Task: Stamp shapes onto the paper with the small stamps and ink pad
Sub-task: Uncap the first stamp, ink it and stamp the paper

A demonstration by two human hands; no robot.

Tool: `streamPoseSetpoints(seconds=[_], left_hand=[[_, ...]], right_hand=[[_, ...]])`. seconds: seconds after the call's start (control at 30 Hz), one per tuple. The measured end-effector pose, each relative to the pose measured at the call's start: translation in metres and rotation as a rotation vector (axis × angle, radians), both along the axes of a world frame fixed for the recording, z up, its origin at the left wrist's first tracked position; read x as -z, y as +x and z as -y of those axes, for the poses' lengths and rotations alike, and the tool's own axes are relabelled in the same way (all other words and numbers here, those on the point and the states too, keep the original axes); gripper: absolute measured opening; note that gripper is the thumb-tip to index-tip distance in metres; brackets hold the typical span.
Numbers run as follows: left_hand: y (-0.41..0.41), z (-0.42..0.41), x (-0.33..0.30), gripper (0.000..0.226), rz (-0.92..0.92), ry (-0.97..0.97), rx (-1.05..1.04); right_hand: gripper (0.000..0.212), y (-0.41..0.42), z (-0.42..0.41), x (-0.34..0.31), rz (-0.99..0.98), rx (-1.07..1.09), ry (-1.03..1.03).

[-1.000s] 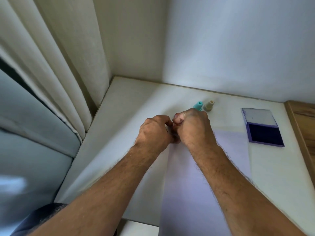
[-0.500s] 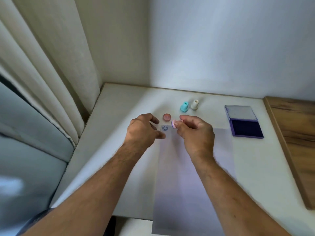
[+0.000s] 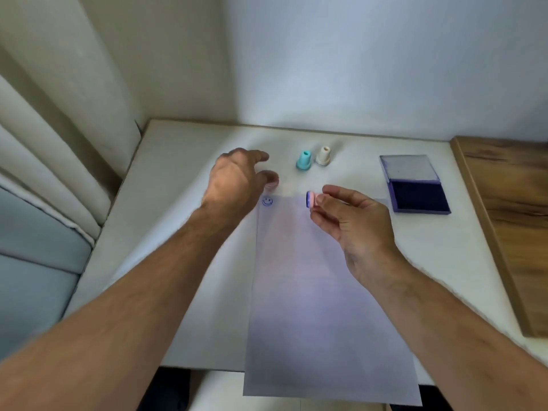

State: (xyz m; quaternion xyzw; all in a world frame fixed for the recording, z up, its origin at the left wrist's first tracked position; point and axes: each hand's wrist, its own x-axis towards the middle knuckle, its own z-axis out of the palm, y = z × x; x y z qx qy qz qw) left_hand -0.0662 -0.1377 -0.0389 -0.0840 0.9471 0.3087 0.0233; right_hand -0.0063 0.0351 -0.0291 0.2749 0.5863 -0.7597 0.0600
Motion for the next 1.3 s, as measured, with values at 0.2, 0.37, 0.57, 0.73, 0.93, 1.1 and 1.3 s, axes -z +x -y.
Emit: streamPoseSetpoints(seconds=[0.2, 0.37, 0.57, 0.73, 0.93, 1.1, 1.3], left_hand=[[-0.004, -0.006, 0.011, 0.05, 0.002, -0.112, 0.034], [-0.003, -0.006, 0.012, 0.021, -0.051, -0.159, 0.086], [0.003, -0.012, -0.005, 0.018, -0.112, 0.257, -0.097], [0.014, -0.024, -0.017, 0.019, -0.124, 0.329, 0.01], [0.017, -0.025, -0.012, 0.032, -0.116, 0.329, 0.174], [0.015, -0.022, -0.011, 0.037, -0.107, 0.511, 0.166], [0.009, -0.015, -0.012, 0.044, 0.008, 0.932, 0.139]], right_hand=[[0.016, -0.008, 0.002, 0.004, -0.011, -0.007, -0.056], [0.017, -0.016, 0.006, 0.004, -0.003, -0.006, -0.062], [0.018, -0.022, 0.007, 0.001, -0.007, 0.053, -0.171], [0.015, -0.029, 0.007, -0.008, -0.091, 0.054, -0.28], [0.012, -0.03, 0.004, -0.011, -0.121, 0.011, -0.264], [0.01, -0.032, 0.002, -0.009, -0.133, -0.011, -0.277], [0.008, -0.032, 0.001, -0.013, -0.131, -0.028, -0.303]])
